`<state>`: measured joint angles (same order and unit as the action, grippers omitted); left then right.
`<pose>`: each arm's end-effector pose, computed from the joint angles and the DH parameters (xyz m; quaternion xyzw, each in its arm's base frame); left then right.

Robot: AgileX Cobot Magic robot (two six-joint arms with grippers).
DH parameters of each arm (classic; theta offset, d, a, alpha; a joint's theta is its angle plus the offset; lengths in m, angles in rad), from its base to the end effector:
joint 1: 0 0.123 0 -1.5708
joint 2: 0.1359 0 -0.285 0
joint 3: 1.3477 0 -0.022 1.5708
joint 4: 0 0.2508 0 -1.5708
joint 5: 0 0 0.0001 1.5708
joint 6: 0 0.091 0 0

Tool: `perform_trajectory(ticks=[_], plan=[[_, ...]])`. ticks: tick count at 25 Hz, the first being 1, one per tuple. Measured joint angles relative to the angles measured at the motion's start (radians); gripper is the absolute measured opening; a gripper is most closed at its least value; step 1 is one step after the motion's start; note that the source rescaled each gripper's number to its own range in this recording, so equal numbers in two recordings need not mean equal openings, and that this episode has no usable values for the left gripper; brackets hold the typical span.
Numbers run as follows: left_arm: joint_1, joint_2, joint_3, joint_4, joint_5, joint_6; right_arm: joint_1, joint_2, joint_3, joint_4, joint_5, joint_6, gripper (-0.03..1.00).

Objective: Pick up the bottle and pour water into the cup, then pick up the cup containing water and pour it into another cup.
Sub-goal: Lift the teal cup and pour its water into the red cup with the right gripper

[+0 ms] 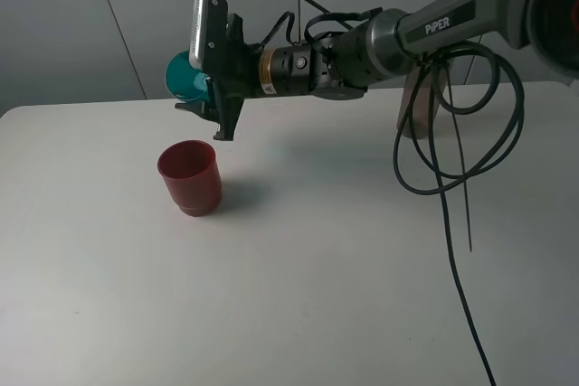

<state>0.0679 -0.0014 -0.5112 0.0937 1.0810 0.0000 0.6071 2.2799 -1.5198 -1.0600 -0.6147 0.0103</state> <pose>-0.0079 0.0070 0.2790 -0.0316 0.8537 0.0643 0.5158 0.3822 0.3212 0.1467 -0.6629 0.4527 0.1119 0.5858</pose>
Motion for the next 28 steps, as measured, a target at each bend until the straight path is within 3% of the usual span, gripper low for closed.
perform_trajectory(ticks=[4,13,28], plan=[[0.0,0.0,0.0,0.0,0.0,0.0,0.0,0.0,0.0,0.0,-0.002,-0.126,0.08],[0.0,0.0,0.0,0.0,0.0,0.0,0.0,0.0,0.0,0.0,-0.004,-0.293,0.08],[0.0,0.0,0.0,0.0,0.0,0.007,0.0,0.0,0.0,0.0,-0.012,-0.456,0.08]])
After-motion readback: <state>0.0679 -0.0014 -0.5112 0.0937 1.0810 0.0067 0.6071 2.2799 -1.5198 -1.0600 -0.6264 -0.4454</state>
